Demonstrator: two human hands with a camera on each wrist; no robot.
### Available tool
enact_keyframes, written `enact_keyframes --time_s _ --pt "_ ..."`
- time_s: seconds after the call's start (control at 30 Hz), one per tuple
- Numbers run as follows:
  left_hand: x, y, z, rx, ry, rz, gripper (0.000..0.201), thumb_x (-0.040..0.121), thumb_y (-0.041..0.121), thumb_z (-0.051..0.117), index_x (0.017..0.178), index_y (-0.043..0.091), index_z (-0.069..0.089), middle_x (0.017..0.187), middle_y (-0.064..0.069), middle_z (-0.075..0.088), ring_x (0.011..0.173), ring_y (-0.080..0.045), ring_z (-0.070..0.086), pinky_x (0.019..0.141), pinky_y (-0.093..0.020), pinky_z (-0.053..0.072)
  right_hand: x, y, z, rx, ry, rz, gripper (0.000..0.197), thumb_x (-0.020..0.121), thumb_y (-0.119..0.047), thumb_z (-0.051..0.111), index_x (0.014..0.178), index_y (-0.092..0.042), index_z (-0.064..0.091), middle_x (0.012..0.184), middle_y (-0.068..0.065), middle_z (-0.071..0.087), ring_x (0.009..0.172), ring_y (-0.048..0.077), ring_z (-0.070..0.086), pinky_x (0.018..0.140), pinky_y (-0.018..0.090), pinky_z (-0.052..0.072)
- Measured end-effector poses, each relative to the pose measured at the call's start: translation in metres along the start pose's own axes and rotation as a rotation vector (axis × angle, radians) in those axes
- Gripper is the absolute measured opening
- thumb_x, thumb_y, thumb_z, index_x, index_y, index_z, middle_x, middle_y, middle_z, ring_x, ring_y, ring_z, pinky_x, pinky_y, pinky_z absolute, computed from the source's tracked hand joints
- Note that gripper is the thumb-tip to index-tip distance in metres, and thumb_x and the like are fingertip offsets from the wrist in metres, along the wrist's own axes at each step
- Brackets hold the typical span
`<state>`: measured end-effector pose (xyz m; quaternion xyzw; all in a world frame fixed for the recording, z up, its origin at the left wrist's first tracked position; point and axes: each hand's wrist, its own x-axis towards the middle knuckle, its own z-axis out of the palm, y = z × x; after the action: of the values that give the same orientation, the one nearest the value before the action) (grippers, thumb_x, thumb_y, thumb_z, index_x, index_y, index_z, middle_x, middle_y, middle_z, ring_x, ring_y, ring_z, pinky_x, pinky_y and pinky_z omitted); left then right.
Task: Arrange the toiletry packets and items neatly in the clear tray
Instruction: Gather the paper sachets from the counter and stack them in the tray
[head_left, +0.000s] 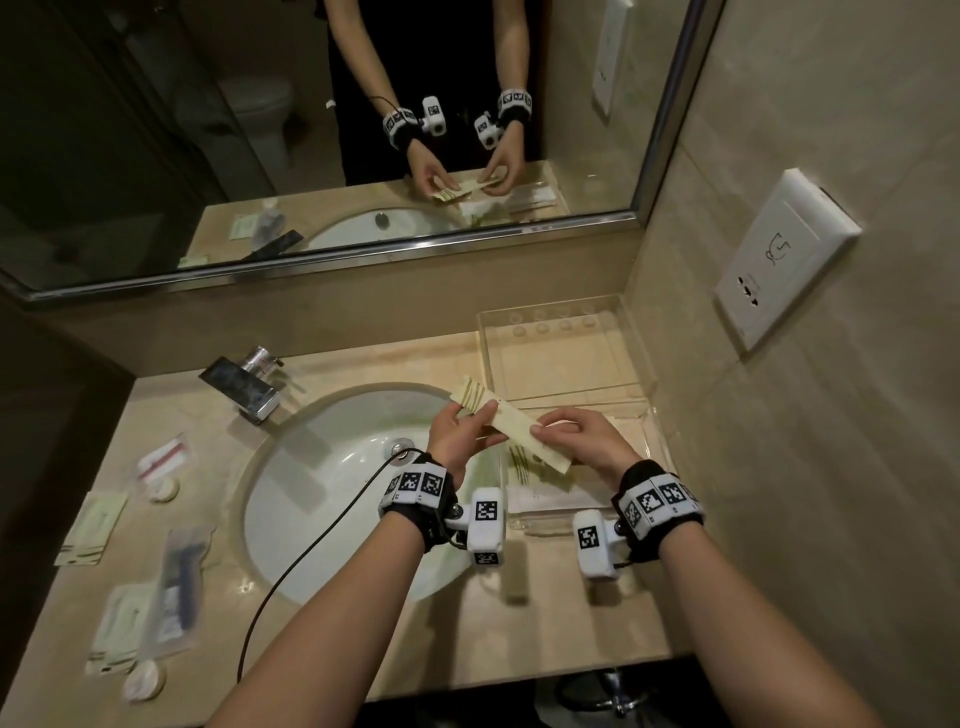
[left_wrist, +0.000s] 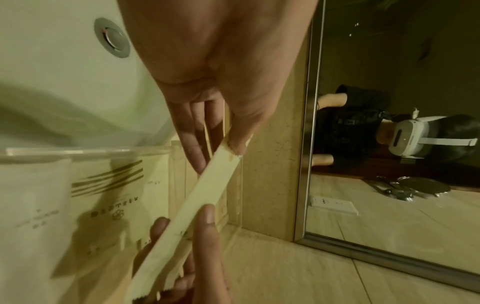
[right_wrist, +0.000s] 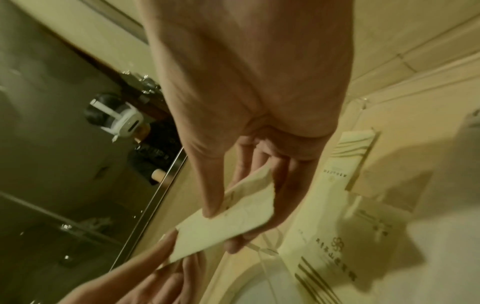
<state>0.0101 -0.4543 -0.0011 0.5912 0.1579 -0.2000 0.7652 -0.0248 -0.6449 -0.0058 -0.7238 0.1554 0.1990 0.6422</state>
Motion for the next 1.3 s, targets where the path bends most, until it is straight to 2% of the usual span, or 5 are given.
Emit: enact_keyframes --time_s 0.17,0.63,0.9,1.0,1.3 --pt "0.001 -0.002 0.013 0.189 -0.019 0.055 0.043 0.084 0.021 0.072 0.119 0.000 0.058 0.098 -0.014 0.067 0.081 -0.018 0.067 0.061 -0.021 0.055 -0.008 -0.006 0.000 -0.072 -0.054 -0.086 0.033 0.078 -0.032 0.079 0.108 -0.022 0.069 0.086 0.000 0.077 0.075 0.003 0.068 0.074 0.022 0.048" --pt "-0.007 -0.005 0.000 0.488 -0.092 0.057 0.032 0.084 0.002 0.069 0.113 -0.005 0.058 0.082 -0.016 0.069 0.052 -0.015 0.065 0.059 -0.024 0.058 -0.006 0.001 -0.017 0.381 0.344 -0.089 0.049 0.087 -0.026 0.072 0.130 -0.016 0.052 0.097 0.013 0.073 0.086 0.020 0.069 0.080 0.042 0.058" --pt "-0.007 -0.016 -0.004 0.773 0.045 0.178 0.010 0.089 0.007 0.060 0.096 0.010 0.065 0.091 -0.002 0.065 0.076 -0.018 0.061 0.074 -0.032 0.056 0.018 0.047 -0.035 0.301 0.655 0.198 0.060 0.092 -0.013 0.064 0.145 -0.003 0.037 0.078 0.003 0.067 0.096 0.025 0.071 0.100 0.041 0.051" --pt "-0.012 -0.021 0.000 0.988 -0.056 0.180 0.020 0.092 0.008 0.055 0.104 0.013 0.070 0.111 -0.001 0.067 0.094 -0.020 0.062 0.093 -0.033 0.050 0.023 0.049 -0.033 0.187 0.647 0.257 0.066 0.088 -0.017 0.070 0.144 -0.002 0.039 0.125 0.015 0.064 0.123 0.029 0.058 0.109 0.039 0.041" --pt "-0.012 -0.038 0.010 1.163 -0.178 0.185 0.034 0.095 0.013 0.048 0.127 0.013 0.060 0.138 -0.004 0.054 0.123 -0.023 0.053 0.106 -0.030 0.039 0.031 0.047 -0.032 -0.295 0.634 0.236 0.037 0.094 -0.022 0.060 0.127 -0.004 0.056 0.139 0.019 0.039 0.108 0.040 0.059 0.096 0.038 0.046"
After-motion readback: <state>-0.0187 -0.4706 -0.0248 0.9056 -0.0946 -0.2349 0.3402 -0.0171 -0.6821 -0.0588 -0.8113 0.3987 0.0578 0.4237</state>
